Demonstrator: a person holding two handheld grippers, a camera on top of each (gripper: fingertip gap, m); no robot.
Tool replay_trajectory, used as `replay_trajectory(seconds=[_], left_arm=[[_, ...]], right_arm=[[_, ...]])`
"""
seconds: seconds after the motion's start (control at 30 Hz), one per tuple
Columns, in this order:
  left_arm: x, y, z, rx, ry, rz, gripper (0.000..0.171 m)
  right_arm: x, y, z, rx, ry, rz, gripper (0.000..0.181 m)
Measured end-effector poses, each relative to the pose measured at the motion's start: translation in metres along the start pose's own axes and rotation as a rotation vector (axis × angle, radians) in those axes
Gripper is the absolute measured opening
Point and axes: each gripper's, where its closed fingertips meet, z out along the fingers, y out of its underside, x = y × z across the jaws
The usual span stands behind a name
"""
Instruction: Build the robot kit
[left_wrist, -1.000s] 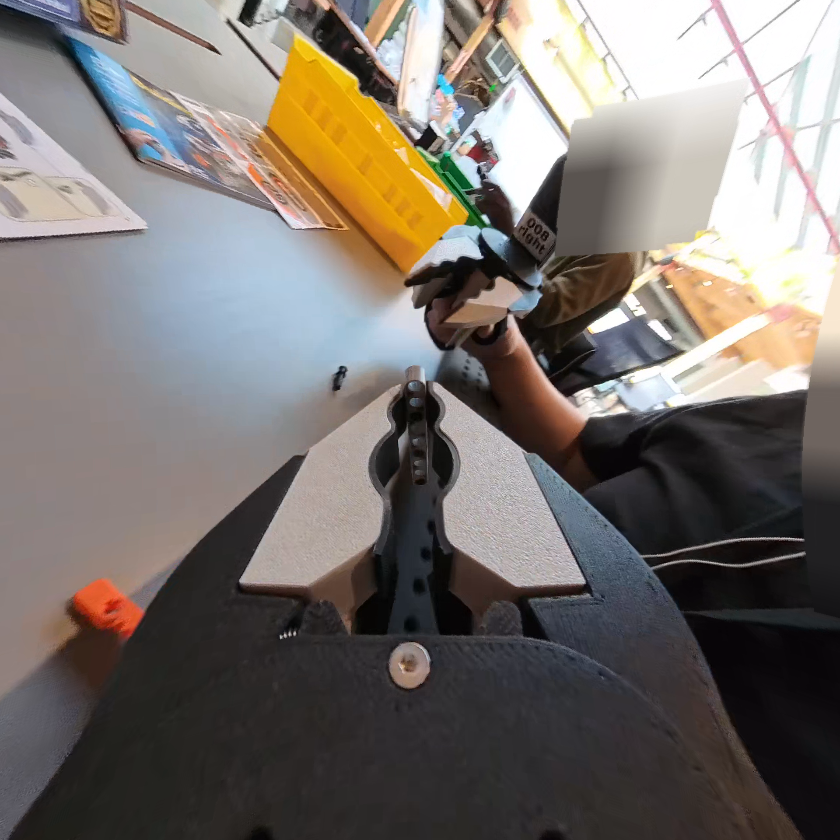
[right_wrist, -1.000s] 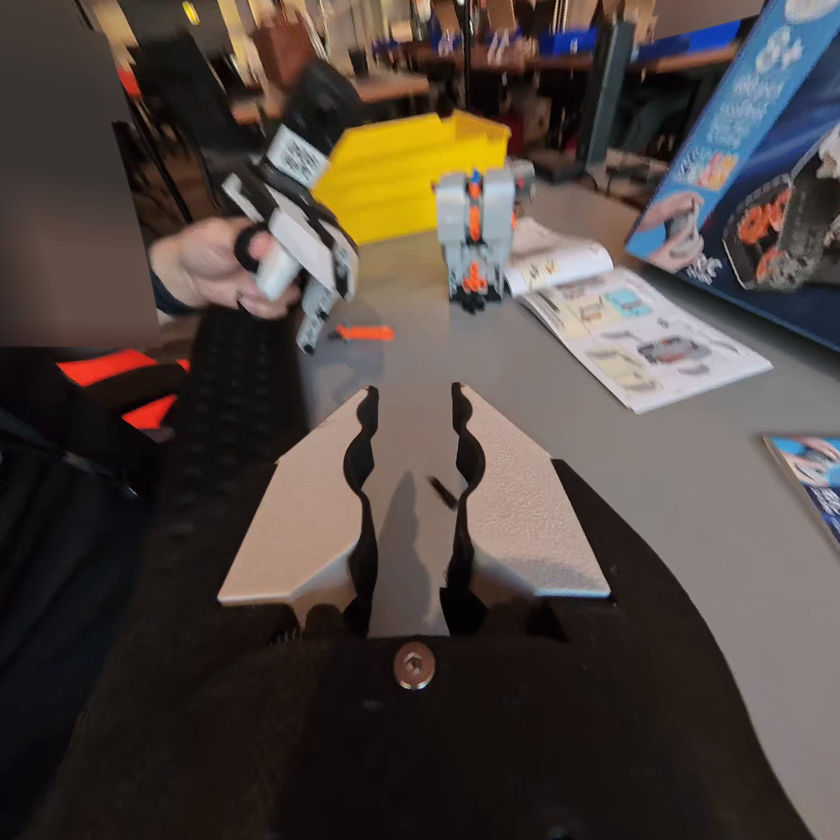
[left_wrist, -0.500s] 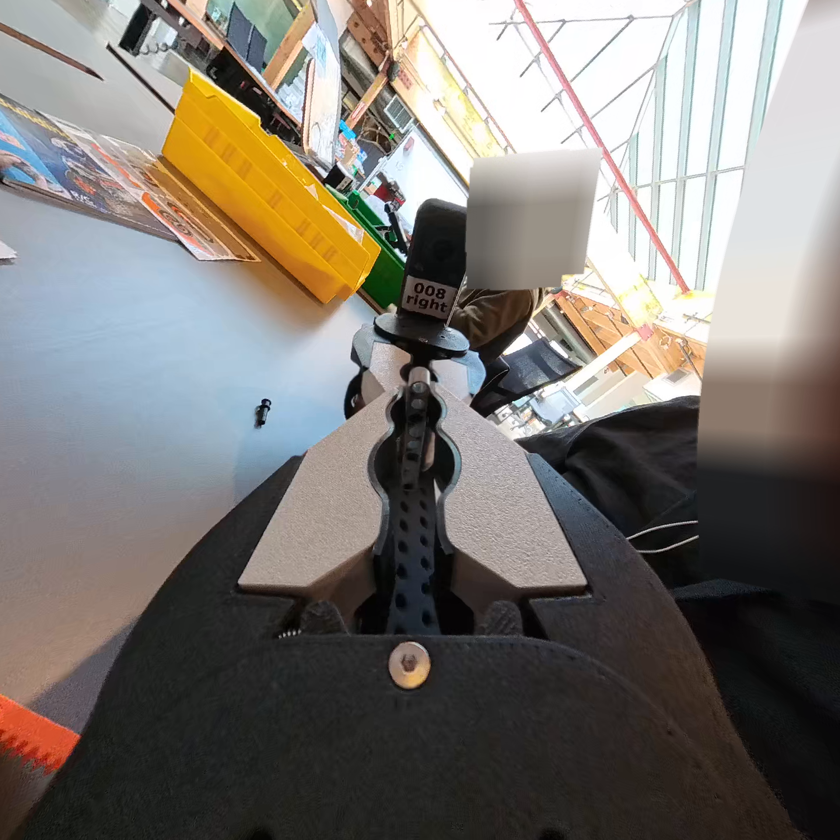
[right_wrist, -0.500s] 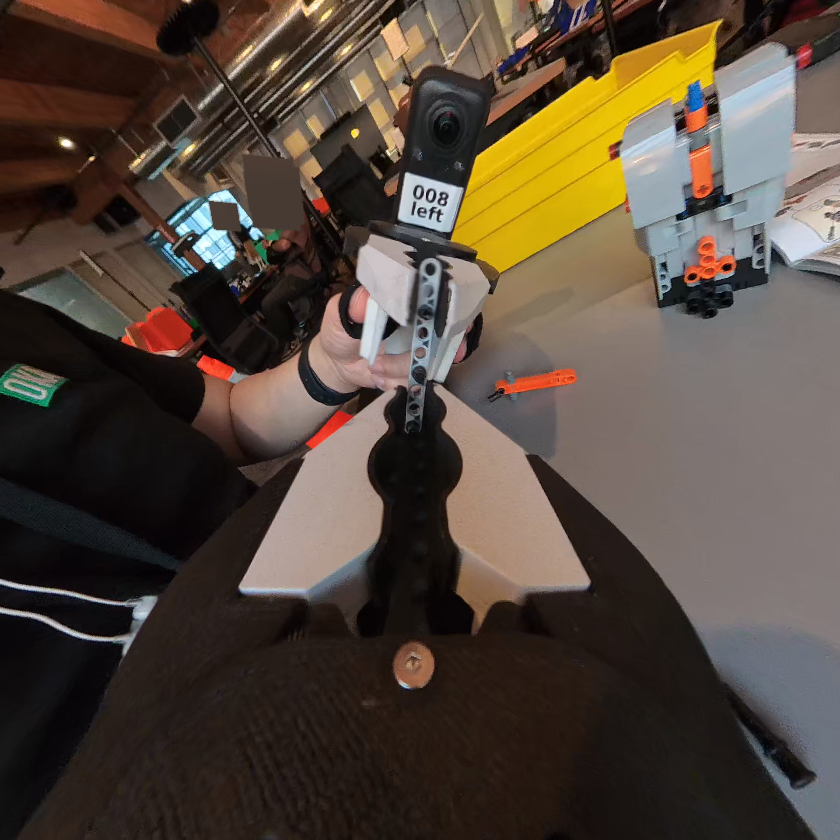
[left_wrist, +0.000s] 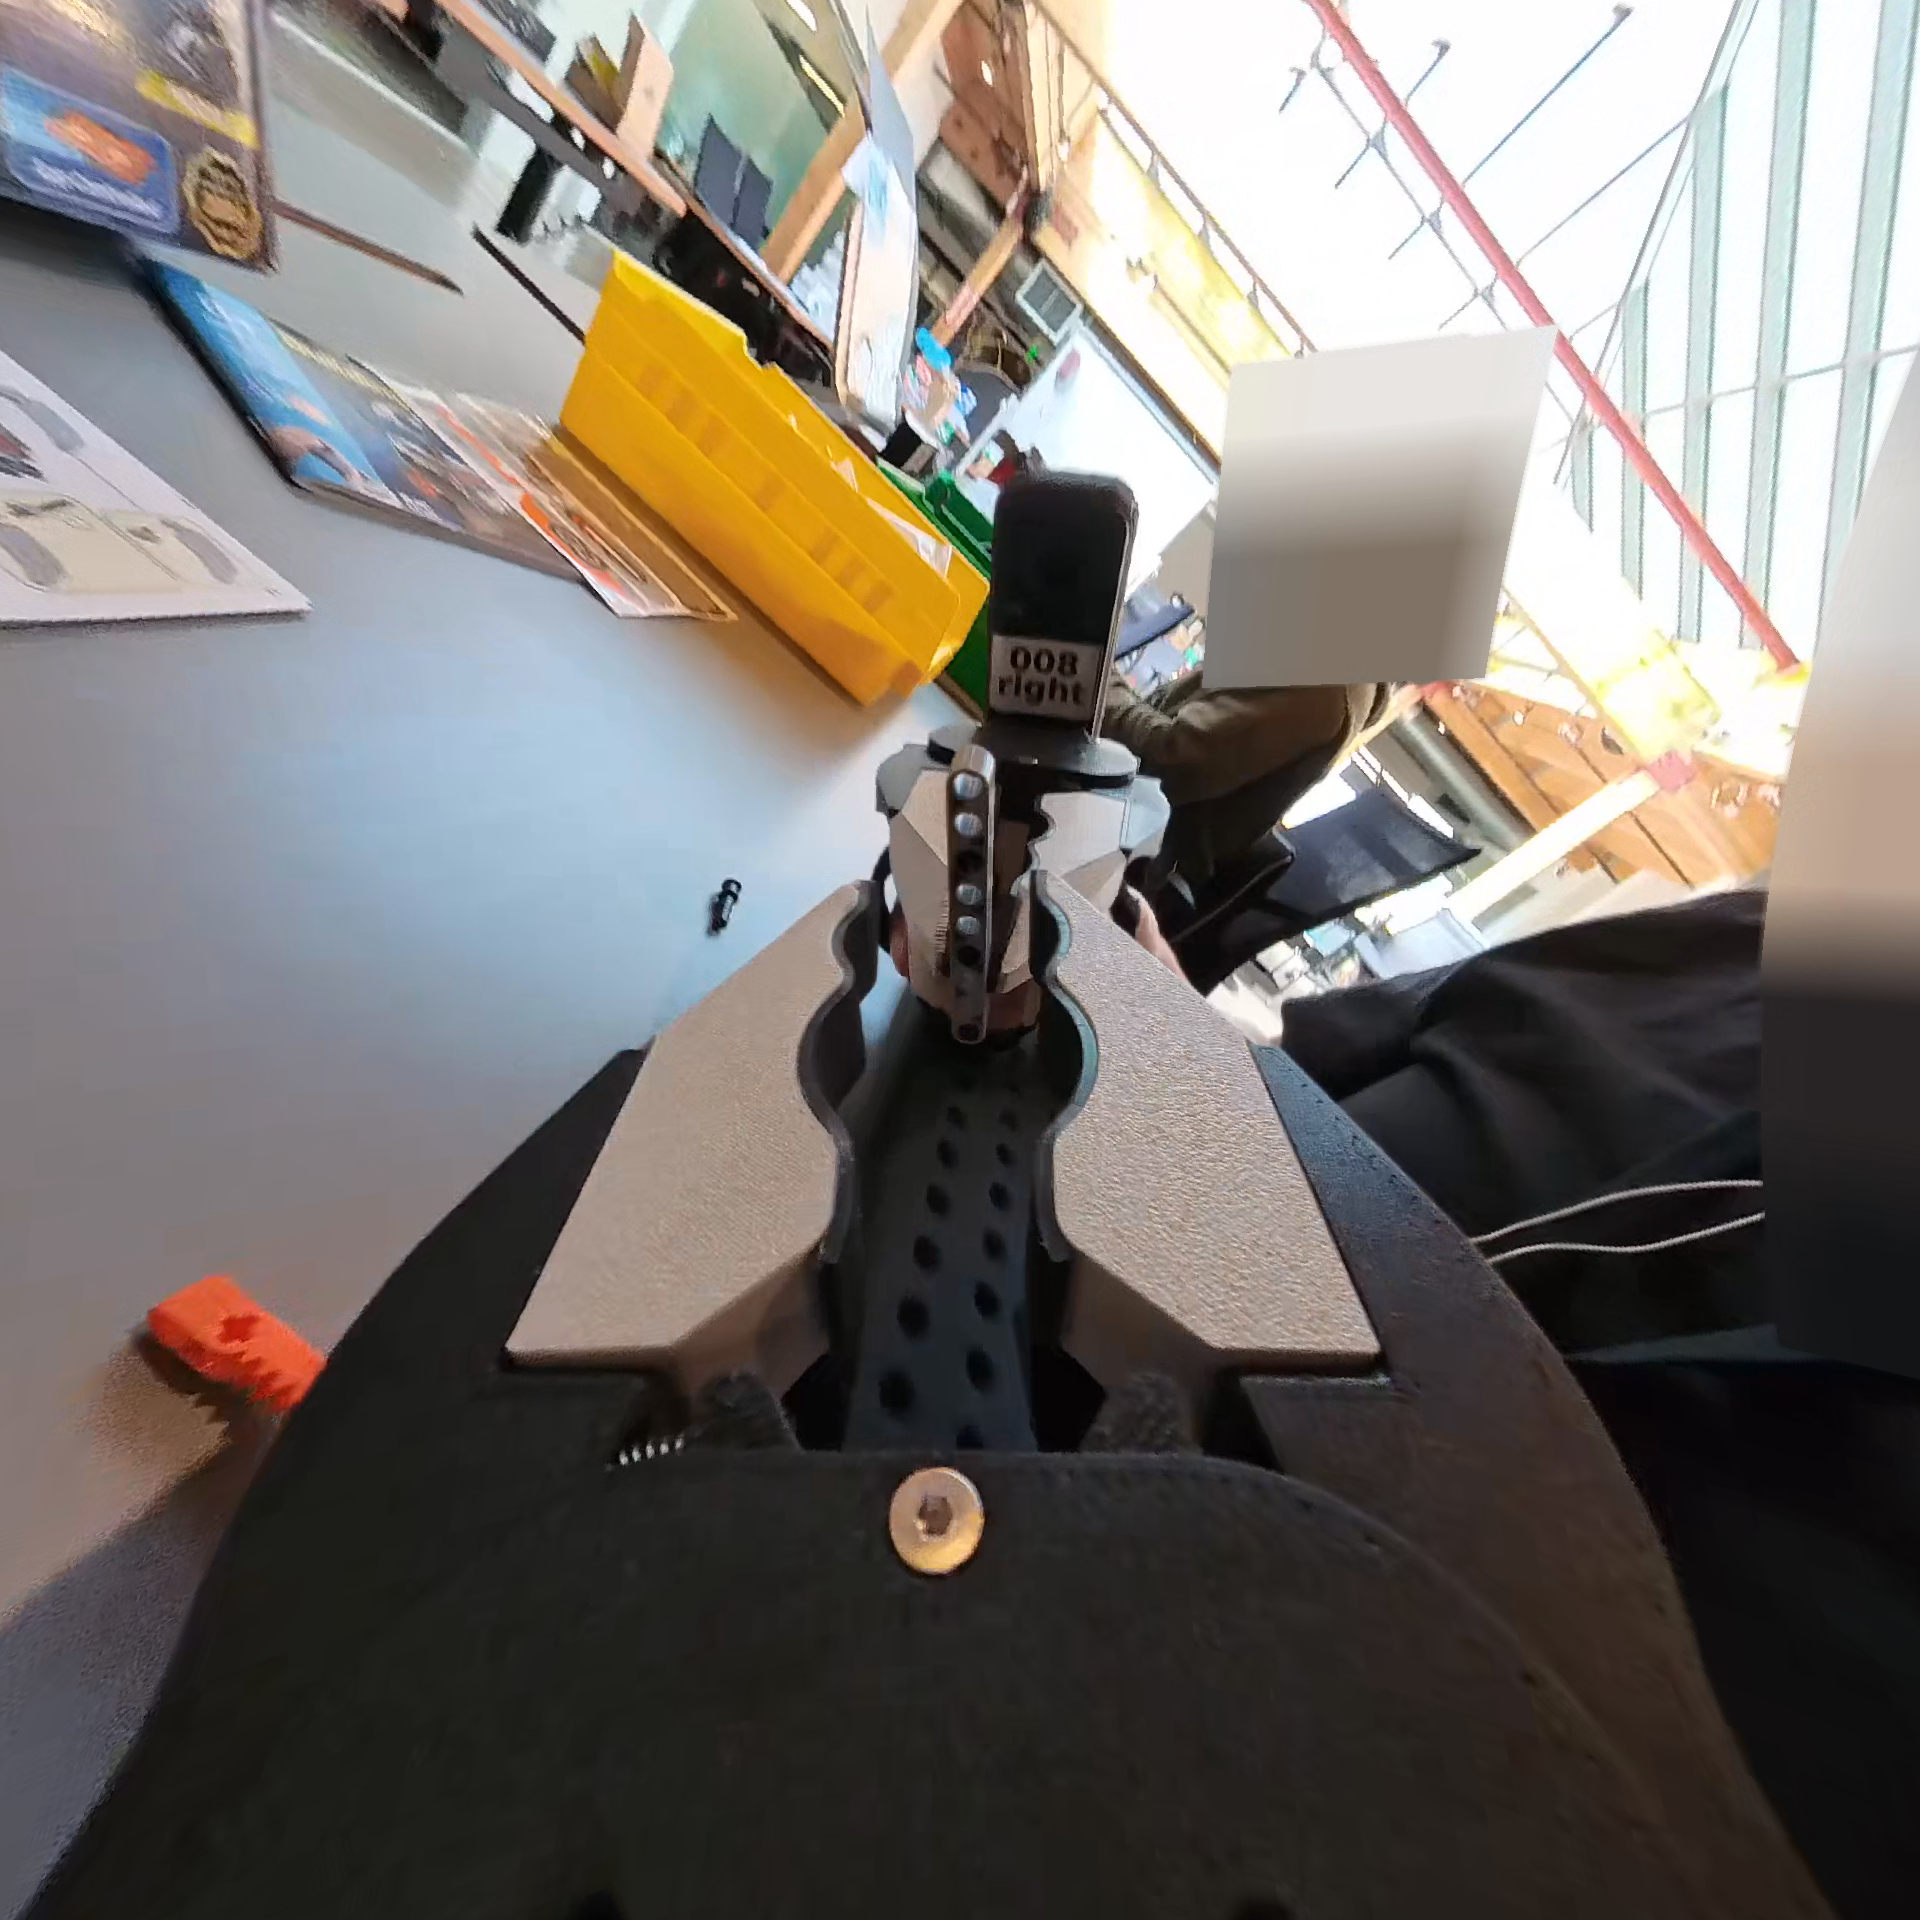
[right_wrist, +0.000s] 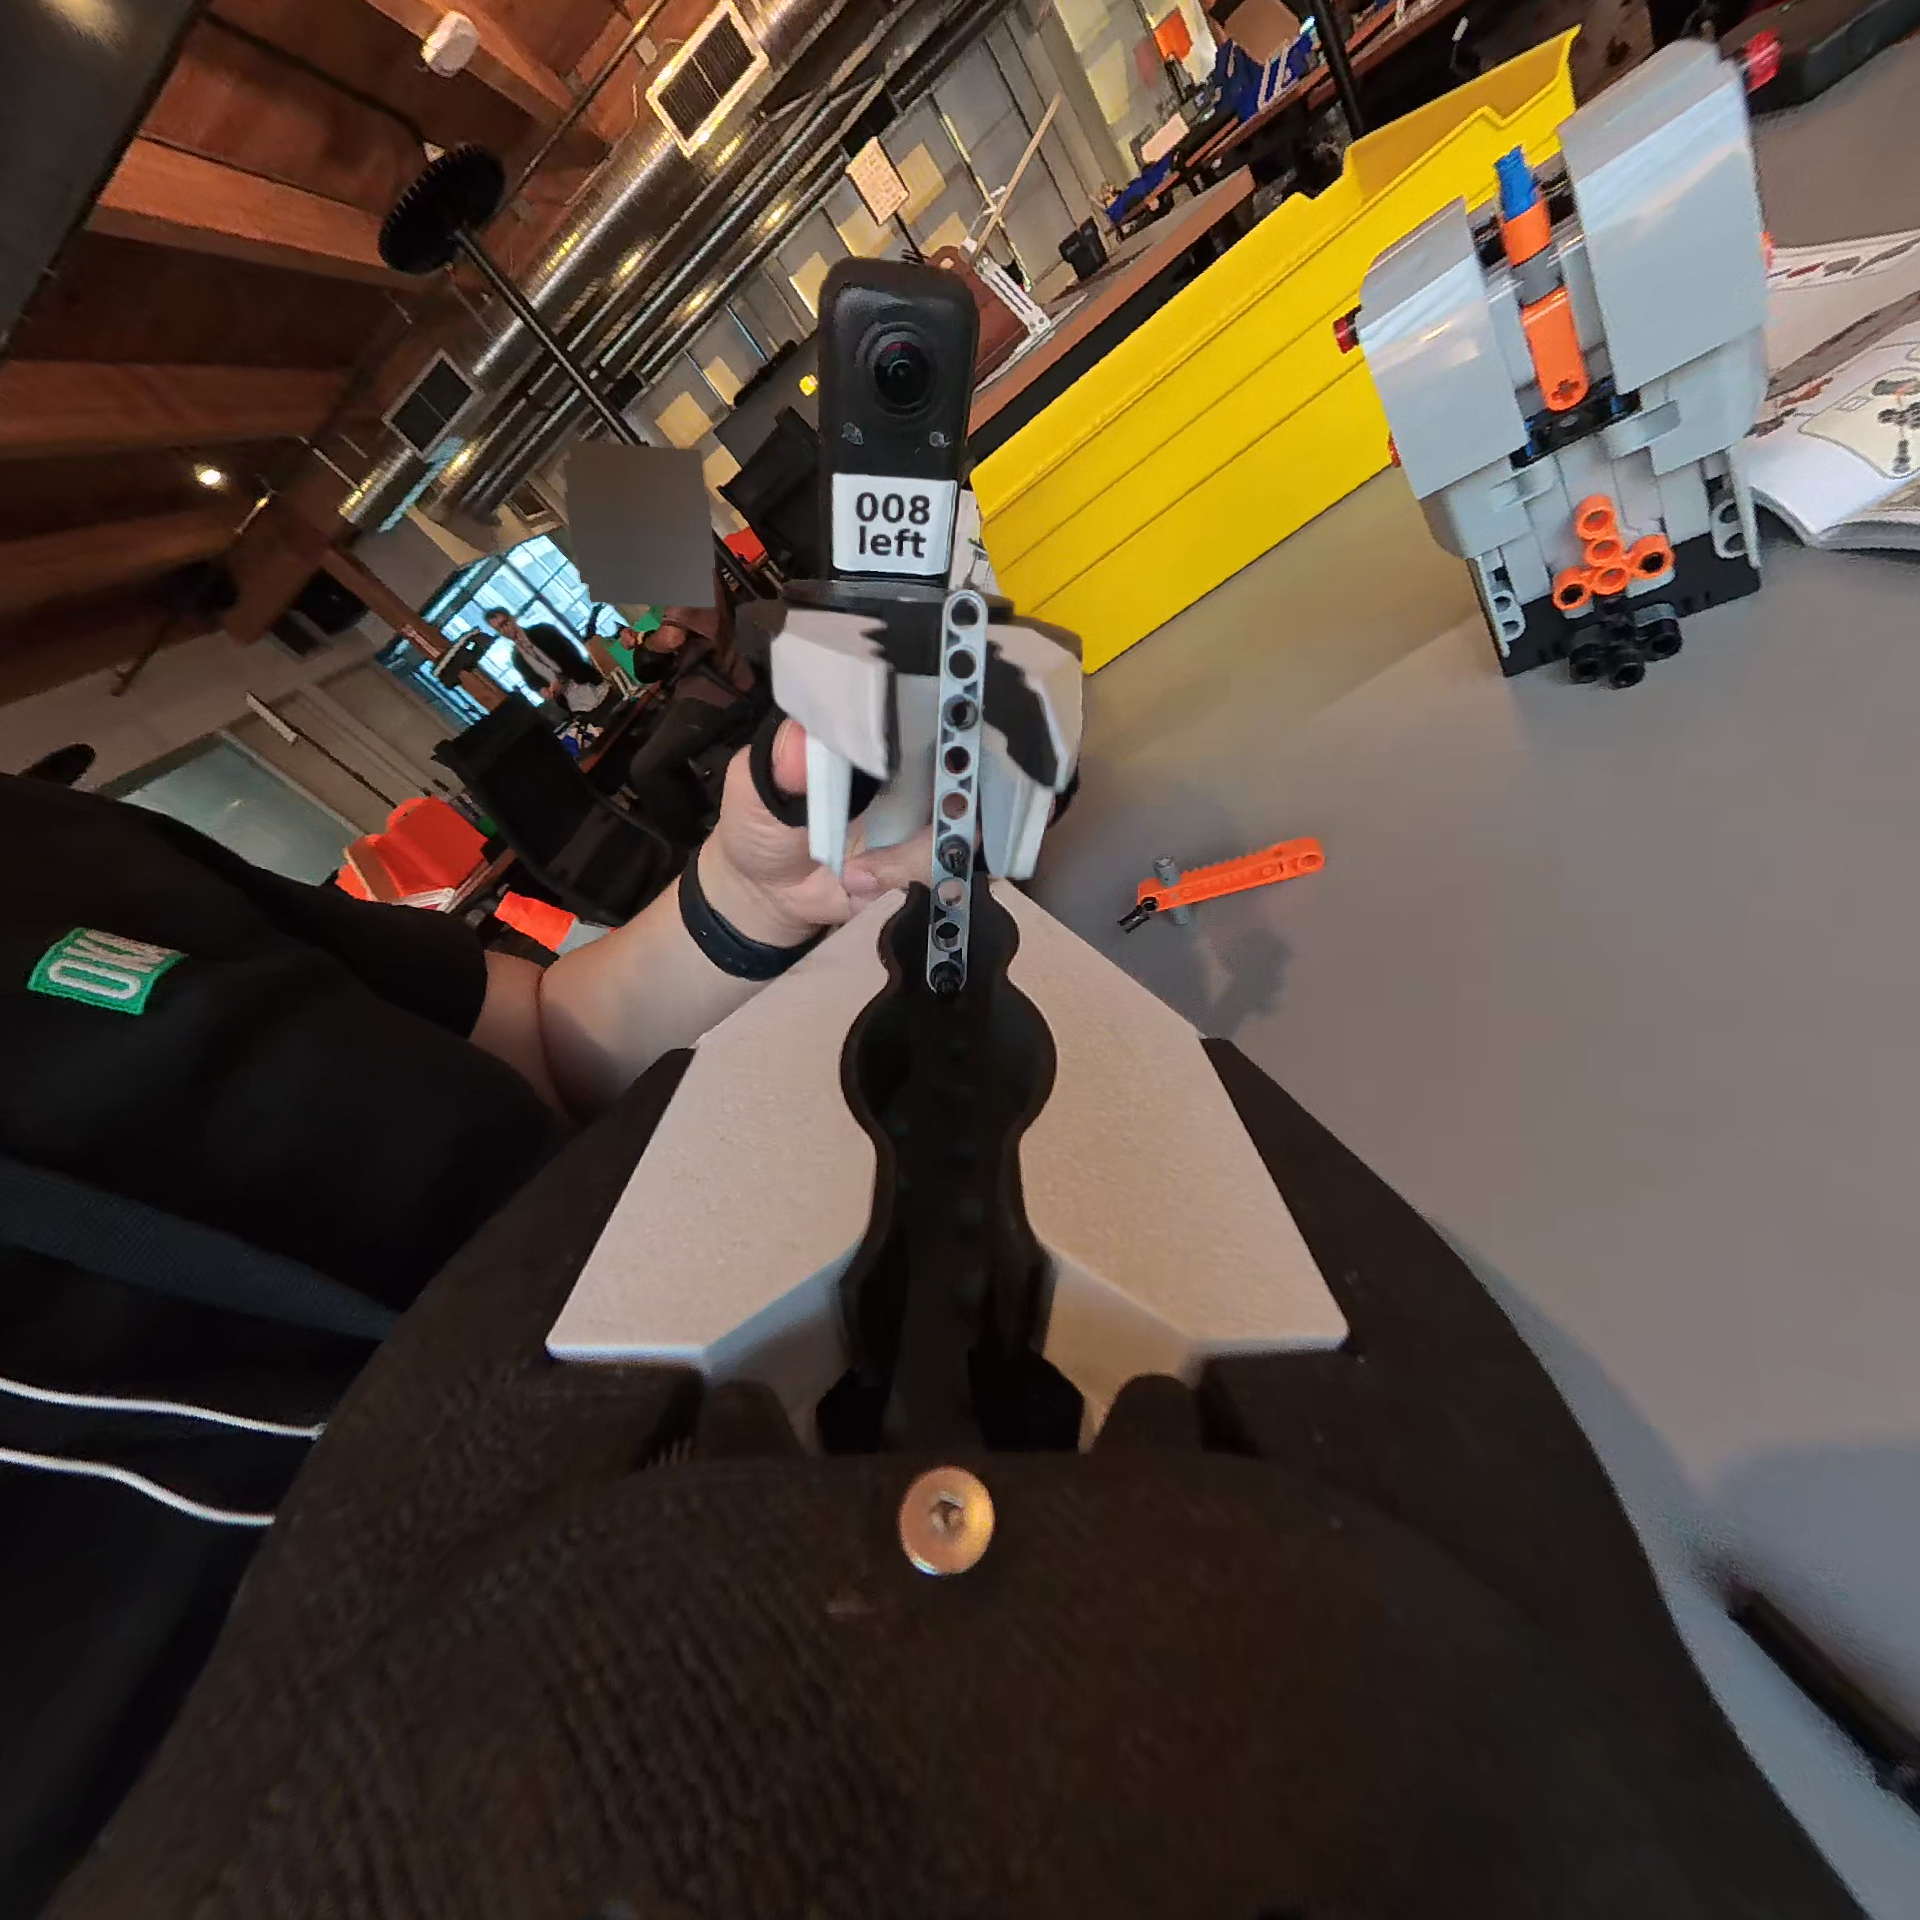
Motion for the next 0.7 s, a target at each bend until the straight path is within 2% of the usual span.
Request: replay_trajectory(seconds=[0.1,0.2,0.27,0.33,0.4,0.47,0.53,0.6,0.7], left_arm=[[0.005,0.005,0.007,-0.027,0.038,0.008,0.005],[0.012,0.012,0.007,-0.090,0.099,-0.041,0.005],[0.023,0.018,0.006,-0.129,0.161,-0.053,0.005],[0.042,0.023,0.005,-0.181,0.285,-0.104,0.005],[0.060,0.024,0.005,-0.221,0.410,-0.175,0.005],[0.082,0.021,0.007,-0.246,0.552,-0.247,0.005],[0.094,0.018,0.013,-0.253,0.623,-0.256,0.005],[0.097,0.019,0.018,-0.268,0.634,-0.240,0.005],[0.100,0.017,0.021,-0.263,0.651,-0.243,0.005]], right_arm=[[-0.002,0.002,0.003,-0.010,-0.013,-0.003,0.007],[-0.012,-0.001,-0.004,-0.020,-0.047,-0.084,0.013],[-0.023,-0.010,-0.016,-0.027,-0.070,-0.212,0.021],[-0.041,-0.017,-0.027,-0.047,-0.130,-0.372,0.023],[-0.054,-0.024,-0.034,-0.072,-0.203,-0.498,0.034],[-0.063,-0.025,-0.036,-0.148,-0.326,-0.479,0.038],[-0.071,-0.029,-0.034,-0.187,-0.448,-0.382,0.044],[-0.087,-0.030,-0.037,-0.195,-0.617,-0.297,0.036],[-0.087,-0.032,-0.032,-0.187,-0.663,-0.251,0.024]])
